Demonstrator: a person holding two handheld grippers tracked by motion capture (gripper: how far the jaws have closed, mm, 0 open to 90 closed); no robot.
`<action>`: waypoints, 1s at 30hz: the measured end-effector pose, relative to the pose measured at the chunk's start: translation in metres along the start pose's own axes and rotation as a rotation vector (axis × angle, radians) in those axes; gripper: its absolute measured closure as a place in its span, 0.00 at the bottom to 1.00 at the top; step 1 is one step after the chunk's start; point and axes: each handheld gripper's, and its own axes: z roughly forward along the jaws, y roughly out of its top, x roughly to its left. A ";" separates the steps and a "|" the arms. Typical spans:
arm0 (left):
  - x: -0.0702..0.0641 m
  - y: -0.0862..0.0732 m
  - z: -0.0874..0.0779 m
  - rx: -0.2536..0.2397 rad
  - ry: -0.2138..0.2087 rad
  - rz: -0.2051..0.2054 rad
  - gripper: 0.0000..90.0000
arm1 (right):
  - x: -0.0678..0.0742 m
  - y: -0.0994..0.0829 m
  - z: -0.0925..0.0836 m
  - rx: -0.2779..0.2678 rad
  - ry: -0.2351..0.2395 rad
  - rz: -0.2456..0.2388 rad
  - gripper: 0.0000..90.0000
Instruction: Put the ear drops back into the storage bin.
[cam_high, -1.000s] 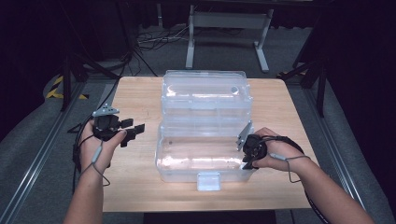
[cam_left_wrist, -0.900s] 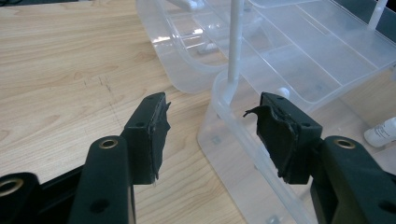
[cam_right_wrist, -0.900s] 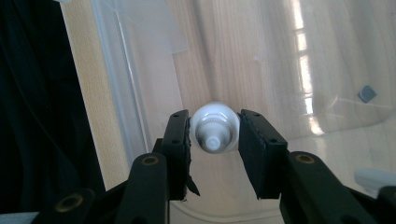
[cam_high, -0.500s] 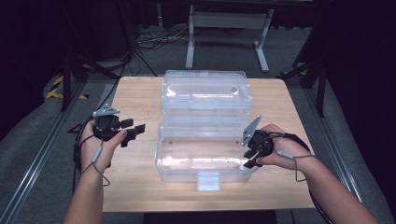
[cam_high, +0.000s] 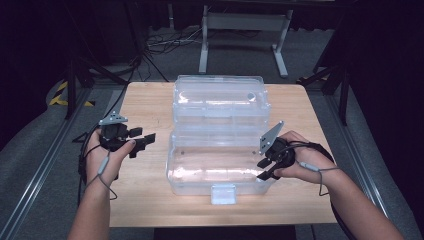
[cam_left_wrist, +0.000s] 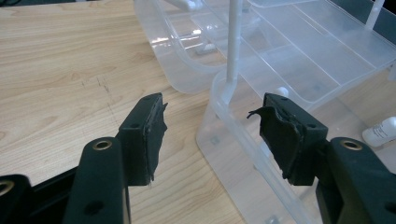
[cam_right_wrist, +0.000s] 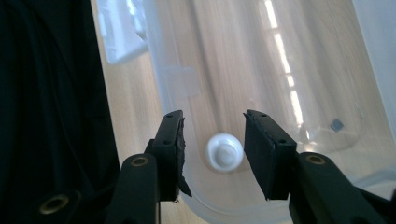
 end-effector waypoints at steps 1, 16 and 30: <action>0.000 0.000 0.000 0.000 0.001 -0.001 0.46 | 0.001 0.001 0.000 -0.004 0.003 -0.002 0.65; 0.000 -0.001 0.002 0.007 0.000 0.002 0.46 | 0.015 0.015 0.017 0.035 0.041 -0.043 0.66; 0.002 -0.002 0.005 0.000 -0.022 -0.011 0.46 | 0.019 0.018 0.044 0.130 0.042 -0.066 0.75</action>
